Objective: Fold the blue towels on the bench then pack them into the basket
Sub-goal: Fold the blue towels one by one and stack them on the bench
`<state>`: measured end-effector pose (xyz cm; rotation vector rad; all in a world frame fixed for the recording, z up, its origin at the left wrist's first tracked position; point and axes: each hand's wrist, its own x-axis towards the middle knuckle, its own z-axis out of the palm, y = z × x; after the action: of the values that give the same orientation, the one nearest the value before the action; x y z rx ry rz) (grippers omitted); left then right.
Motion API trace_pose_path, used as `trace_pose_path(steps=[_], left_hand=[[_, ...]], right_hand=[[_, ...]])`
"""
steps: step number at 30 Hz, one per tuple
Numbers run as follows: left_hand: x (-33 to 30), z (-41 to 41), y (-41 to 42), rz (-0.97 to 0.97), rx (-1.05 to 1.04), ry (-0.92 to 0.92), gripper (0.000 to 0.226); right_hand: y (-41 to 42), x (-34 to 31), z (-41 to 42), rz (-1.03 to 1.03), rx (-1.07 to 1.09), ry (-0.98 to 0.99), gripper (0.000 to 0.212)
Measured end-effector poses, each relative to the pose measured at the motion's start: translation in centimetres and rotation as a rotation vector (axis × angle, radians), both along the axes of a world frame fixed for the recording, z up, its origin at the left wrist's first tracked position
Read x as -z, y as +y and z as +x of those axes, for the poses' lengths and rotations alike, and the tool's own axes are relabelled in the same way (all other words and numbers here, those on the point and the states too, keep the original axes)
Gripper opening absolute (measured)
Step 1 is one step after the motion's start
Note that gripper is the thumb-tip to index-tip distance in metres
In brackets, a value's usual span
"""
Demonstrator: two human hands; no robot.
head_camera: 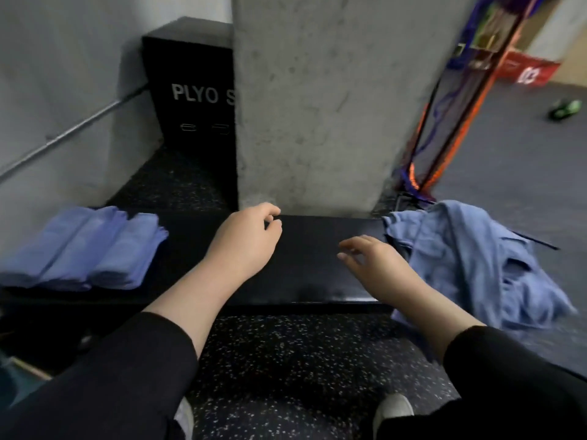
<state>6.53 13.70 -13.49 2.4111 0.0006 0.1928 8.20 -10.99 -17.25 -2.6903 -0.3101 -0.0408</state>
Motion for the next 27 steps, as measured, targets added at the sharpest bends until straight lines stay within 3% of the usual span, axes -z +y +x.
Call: trace_pose_path(steps=[4,9,13,16,27], left_hand=[[0.4,-0.4,-7.2,0.025,0.118,-0.003,0.035],[2.1,0.6,-13.0,0.088,0.205,0.042,0.036],[3.3,1.9,-15.7,0.133,0.251,0.070,0.035],[4.0,2.7,-17.4,0.146,0.280,0.078,0.034],[5.0,3.5,-20.1,0.125,0.335,0.112,0.034]], right_hand=[[-7.5,-0.1,-0.8,-0.040,0.143,0.041,0.033],[-15.0,1.2,-1.1,-0.126,0.262,-0.093,0.035],[-19.6,1.7,-0.8,-0.208,0.506,-0.217,0.040],[-22.0,2.2,-0.6,-0.212,0.655,-0.177,0.035],[-22.2,2.7,0.2,0.033,0.757,-0.017,0.013]])
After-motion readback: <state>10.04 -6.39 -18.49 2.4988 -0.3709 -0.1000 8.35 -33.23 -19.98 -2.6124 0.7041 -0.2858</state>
